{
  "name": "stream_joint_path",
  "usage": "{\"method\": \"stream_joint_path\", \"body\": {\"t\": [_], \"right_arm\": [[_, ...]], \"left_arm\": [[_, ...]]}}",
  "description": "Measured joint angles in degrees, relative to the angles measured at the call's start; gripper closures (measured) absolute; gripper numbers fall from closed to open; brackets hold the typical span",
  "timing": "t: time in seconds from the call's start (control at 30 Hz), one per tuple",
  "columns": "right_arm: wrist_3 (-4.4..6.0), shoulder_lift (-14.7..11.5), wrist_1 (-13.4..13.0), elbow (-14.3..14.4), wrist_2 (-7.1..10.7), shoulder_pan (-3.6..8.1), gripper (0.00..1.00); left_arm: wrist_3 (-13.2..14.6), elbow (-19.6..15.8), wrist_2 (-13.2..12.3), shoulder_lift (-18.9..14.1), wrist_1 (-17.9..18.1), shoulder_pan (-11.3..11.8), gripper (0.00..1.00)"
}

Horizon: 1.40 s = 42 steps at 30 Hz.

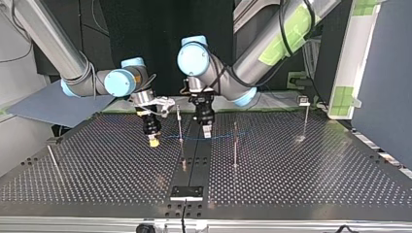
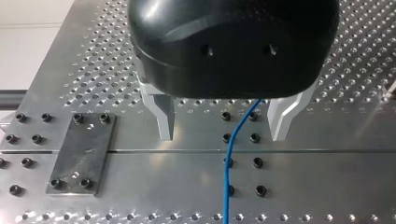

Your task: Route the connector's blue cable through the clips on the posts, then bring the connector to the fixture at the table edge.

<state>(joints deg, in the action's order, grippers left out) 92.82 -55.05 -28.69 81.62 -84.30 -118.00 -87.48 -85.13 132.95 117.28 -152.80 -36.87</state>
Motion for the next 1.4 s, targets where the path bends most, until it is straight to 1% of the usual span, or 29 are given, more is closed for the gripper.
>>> {"method": "stream_joint_path", "body": {"t": [0.2, 0.63, 0.73, 0.87, 1.03, 1.17, 1.4], "right_arm": [[-0.07, -0.02, 0.01, 0.00, 0.03, -0.02, 1.00], [-0.17, -0.02, -0.02, 0.01, 0.00, -0.04, 1.00], [-0.16, -0.02, -0.05, 0.02, 0.00, -0.01, 1.00], [-0.17, -0.02, -0.05, 0.03, 0.00, -0.01, 1.00], [-0.33, -0.02, 0.11, 0.01, 0.05, 0.01, 1.00], [-0.45, -0.02, 0.18, 0.00, 0.08, 0.03, 1.00], [-0.71, -0.02, 0.34, -0.01, 0.09, 0.08, 1.00]], "left_arm": [[0.32, 2.26, 0.76, 2.13, -0.81, 0.40, 0.00], [0.73, 4.07, 1.25, 2.59, -1.50, 2.18, 0.00], [0.71, 4.59, 1.29, 3.24, -2.05, 2.40, 0.00], [0.29, 5.99, 1.12, 5.00, -3.50, 2.36, 0.00], [-0.90, 6.76, 0.87, 6.46, -3.86, 2.65, 0.00], [-1.27, 7.02, 1.72, 6.70, -3.79, 2.96, 0.00], [-0.93, 7.09, 3.92, 6.70, -3.60, 3.20, 0.00]]}}
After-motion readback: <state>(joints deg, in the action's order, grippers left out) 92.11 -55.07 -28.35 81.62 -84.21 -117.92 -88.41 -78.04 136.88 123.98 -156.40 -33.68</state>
